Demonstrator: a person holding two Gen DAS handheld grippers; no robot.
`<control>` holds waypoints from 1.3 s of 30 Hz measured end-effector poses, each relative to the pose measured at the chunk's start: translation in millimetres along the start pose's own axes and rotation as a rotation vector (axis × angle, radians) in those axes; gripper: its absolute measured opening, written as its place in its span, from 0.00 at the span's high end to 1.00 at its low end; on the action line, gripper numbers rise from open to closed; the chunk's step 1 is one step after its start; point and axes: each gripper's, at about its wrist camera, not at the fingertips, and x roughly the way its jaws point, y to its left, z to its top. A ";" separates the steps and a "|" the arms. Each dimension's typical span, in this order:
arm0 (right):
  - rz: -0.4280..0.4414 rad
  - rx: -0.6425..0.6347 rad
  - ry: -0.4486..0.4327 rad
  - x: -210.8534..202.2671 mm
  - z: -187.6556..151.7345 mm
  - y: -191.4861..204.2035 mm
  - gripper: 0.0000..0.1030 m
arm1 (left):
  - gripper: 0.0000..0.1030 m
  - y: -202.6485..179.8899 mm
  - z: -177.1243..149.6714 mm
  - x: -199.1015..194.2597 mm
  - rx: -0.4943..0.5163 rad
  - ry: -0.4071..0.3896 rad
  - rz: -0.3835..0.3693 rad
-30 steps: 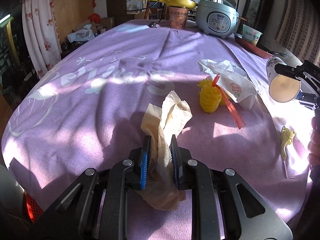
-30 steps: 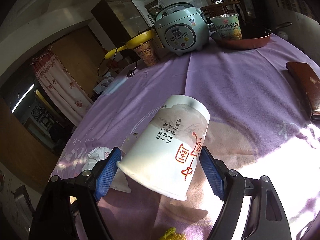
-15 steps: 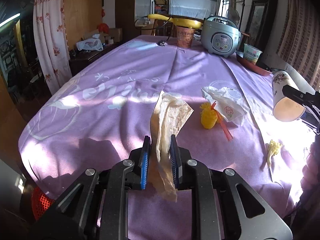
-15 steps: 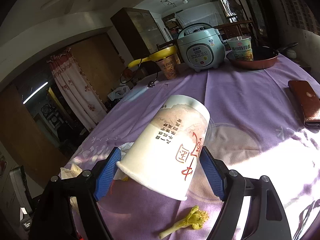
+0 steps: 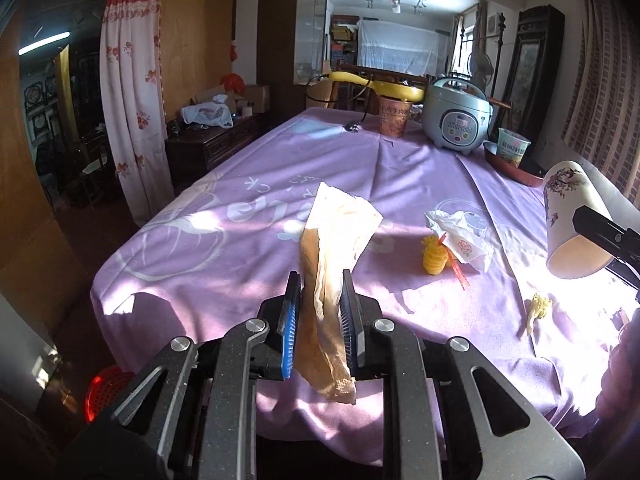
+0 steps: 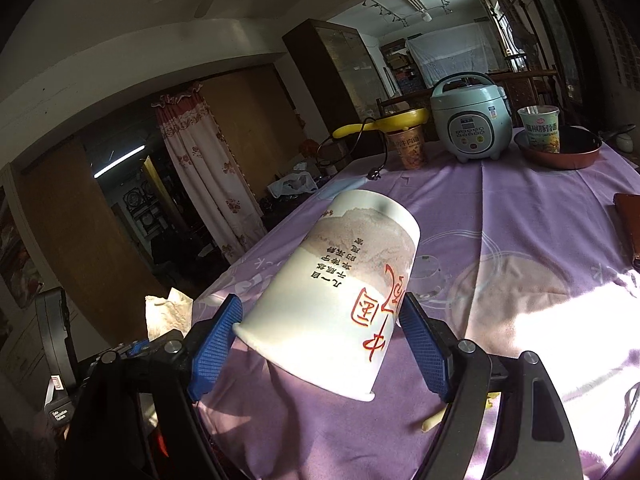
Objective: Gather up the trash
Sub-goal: 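Carry napkin and paper cup to the red basket and open both tools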
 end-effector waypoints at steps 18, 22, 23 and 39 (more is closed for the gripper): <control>0.237 -0.165 0.163 40.7 -33.6 130.8 0.23 | 0.80 148.6 -68.3 -59.7 -0.241 0.036 0.273; 0.271 -0.205 0.238 61.4 -46.4 163.8 0.23 | 0.80 193.1 -88.6 -53.2 -0.331 0.083 0.323; 0.278 -0.215 0.254 67.2 -49.1 172.1 0.23 | 0.80 202.0 -92.6 -50.8 -0.350 0.094 0.330; 0.365 -0.394 0.505 166.9 -114.0 293.4 0.23 | 0.33 306.9 -160.0 -12.6 -0.608 0.259 0.318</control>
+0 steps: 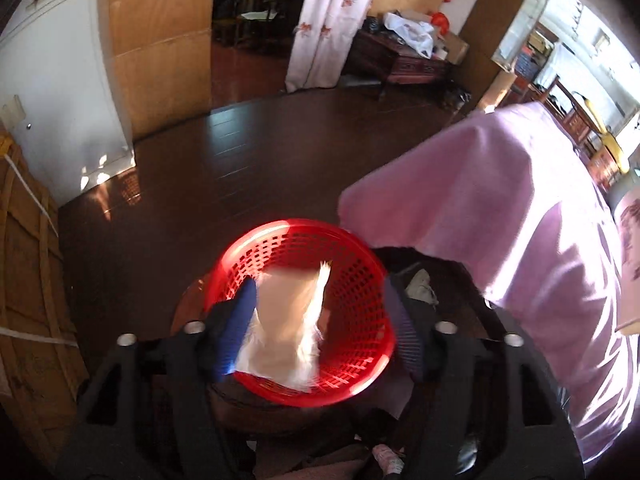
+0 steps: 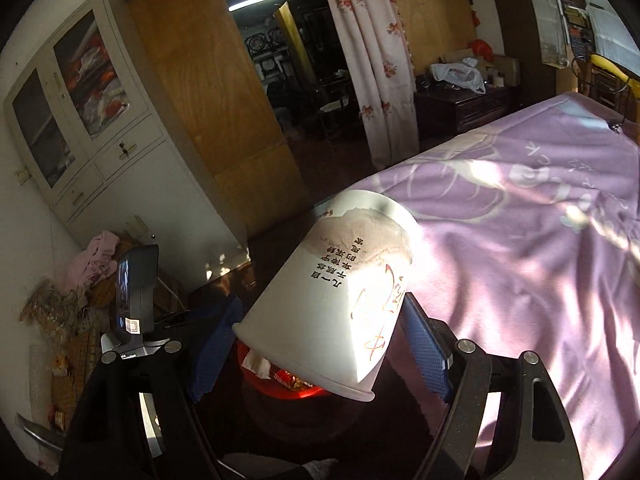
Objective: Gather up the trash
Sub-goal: 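Carry napkin and paper cup to the red basket and open both tools, then return both tools over the table toward the yellow netting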
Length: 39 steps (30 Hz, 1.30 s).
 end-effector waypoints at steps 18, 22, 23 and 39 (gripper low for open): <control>0.078 -0.065 0.232 117.8 5.0 53.8 0.17 | 0.18 41.6 7.9 13.7 -0.081 0.002 0.088; 0.076 -0.025 0.229 114.6 2.8 45.3 0.16 | 0.17 42.0 7.0 12.0 -0.070 0.006 0.093; 0.073 -0.016 0.221 111.7 2.2 42.4 0.16 | 0.17 40.4 7.0 10.6 -0.064 0.004 0.095; 0.046 -0.012 0.133 53.9 -16.0 16.3 0.16 | 0.14 -26.3 -5.8 -33.0 0.111 -0.114 0.148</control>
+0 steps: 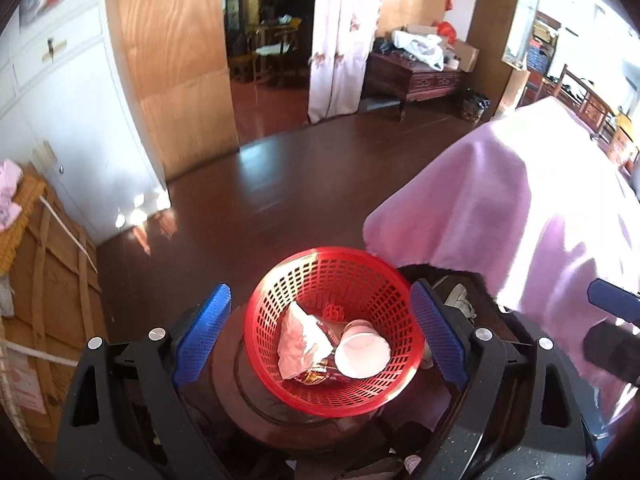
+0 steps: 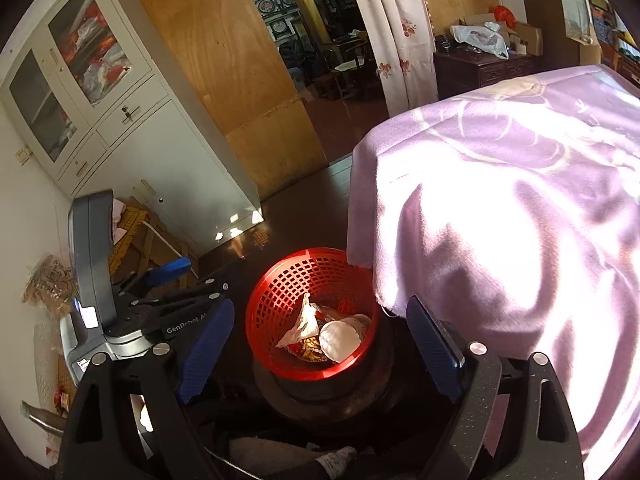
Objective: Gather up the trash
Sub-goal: 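Return both tools over the table toward the yellow netting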
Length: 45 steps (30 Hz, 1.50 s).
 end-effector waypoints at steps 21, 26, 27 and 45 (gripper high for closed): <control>-0.109 0.052 -0.222 -125.7 -48.9 -46.8 0.09 | 0.08 -98.5 -10.4 -89.9 0.234 -0.240 0.016; -0.141 0.080 -0.289 -158.3 -63.1 -59.6 0.09 | 0.07 -125.6 -18.4 -111.2 0.290 -0.286 -0.016; -0.148 0.088 -0.305 -165.3 -66.6 -62.3 0.08 | 0.07 -130.9 -20.5 -115.5 0.300 -0.293 -0.025; -0.384 0.322 -0.514 -270.9 -145.0 -138.3 0.06 | 0.07 -227.8 -66.1 -159.4 0.522 -0.361 -0.198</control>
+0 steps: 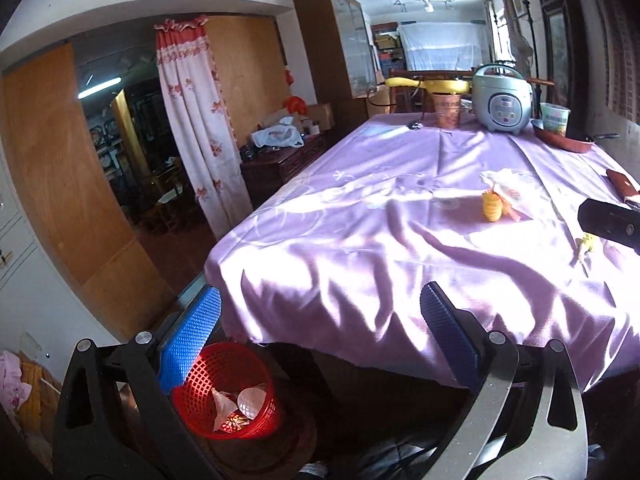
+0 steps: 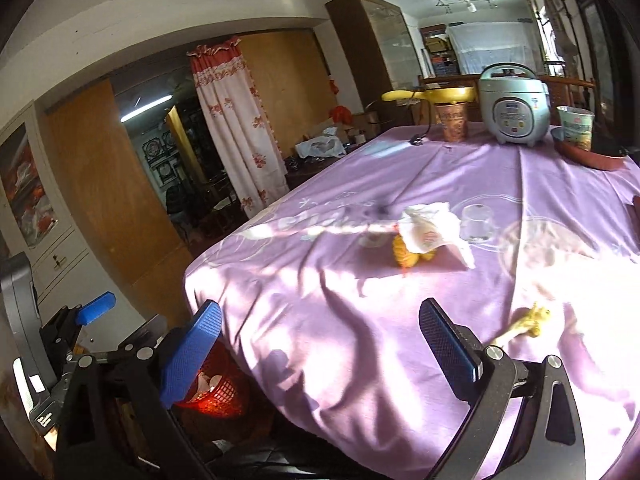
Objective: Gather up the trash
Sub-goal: 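Return both tools over the table toward the yellow netting, then close the left tool on the yellow netting with red string and lift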
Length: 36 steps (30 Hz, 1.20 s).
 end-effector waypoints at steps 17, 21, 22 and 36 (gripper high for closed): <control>-0.318 0.218 -0.122 -44.5 -3.6 -138.9 0.05 | 0.07 -91.5 34.9 70.5 0.112 0.099 -0.223; -0.342 0.236 -0.098 -32.3 -4.1 -156.8 0.05 | 0.07 -107.0 43.3 90.5 0.137 0.125 -0.239; -0.347 0.238 -0.091 -28.6 -3.9 -159.9 0.05 | 0.07 -110.3 45.6 93.6 0.143 0.129 -0.244; -0.413 0.193 -0.045 4.1 14.2 -178.0 0.05 | 0.07 -181.2 80.6 162.1 0.276 0.258 -0.352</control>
